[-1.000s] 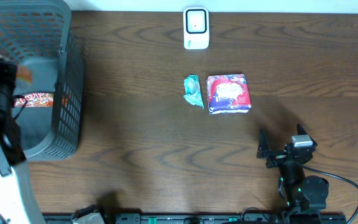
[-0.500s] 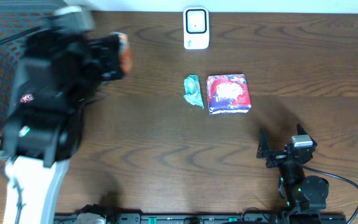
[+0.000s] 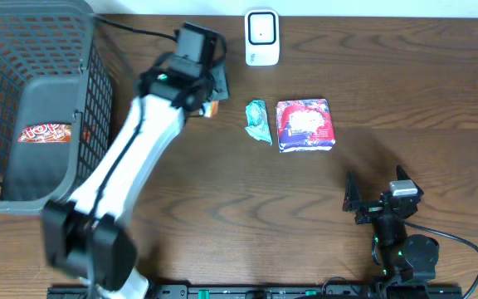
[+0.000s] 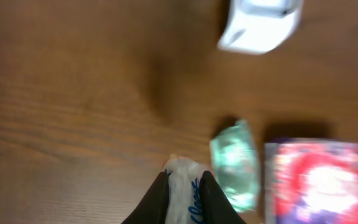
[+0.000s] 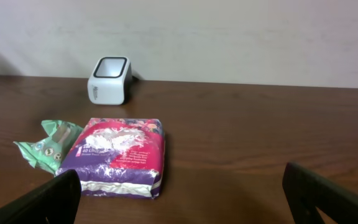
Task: Scan the item barcode
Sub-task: 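Pass the orange bar by the scanner and place it left of the green pack, then move the left gripper back into the basket toward the red wafer bar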
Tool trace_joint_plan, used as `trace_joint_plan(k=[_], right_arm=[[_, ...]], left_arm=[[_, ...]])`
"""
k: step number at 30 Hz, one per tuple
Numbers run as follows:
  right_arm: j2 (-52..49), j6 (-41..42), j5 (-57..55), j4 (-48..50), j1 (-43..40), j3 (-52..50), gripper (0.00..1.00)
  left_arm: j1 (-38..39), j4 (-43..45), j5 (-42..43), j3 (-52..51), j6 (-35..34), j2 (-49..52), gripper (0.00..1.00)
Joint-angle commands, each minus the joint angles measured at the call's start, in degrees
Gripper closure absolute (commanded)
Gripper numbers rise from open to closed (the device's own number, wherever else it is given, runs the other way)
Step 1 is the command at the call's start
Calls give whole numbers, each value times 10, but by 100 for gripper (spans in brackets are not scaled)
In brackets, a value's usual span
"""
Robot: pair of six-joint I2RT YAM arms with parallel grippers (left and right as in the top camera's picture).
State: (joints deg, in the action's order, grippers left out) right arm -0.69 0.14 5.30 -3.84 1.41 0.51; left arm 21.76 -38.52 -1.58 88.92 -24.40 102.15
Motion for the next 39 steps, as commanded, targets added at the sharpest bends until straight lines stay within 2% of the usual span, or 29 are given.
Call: trace_joint_plan(k=[1,5,8,9,11,14,15,18,25,34,39], right_arm=[[3,-6,-3,-2,5,-2,1],[3,-6,-3,-2,5,-2,1],[3,-6,-3,-2,5,-2,1],[3,-6,-3,-2,5,-2,1],[3,-6,-3,-2,5,-2,1],[3,-6,-3,-2,5,-2,1],[3,-6,-3,-2,5,-2,1],[3,-6,-3,-2,5,-2,1],[3,-6,-3,-2,5,-2,1],[3,-6,-3,-2,5,-2,1],[3,-6,-3,-2,5,-2,1]], left_arm=[[4,0,-80,5,-12,51,92],[6,0,-161,5,6,106,92],[7,-7,-165,5,17,125,76],[9,-12,-165,5,17,127,75],[14,-18,-165,5,19,127,66],[23,-24,-164,5,35,127,41],[26,-26,-164,5,44,127,36],[35,-28,-158,6,82,118,36],[33,-22,-158,33,88,33,36],[4,72,-159,39,104,-138,40],[-45,120,-159,39,111,-218,35]])
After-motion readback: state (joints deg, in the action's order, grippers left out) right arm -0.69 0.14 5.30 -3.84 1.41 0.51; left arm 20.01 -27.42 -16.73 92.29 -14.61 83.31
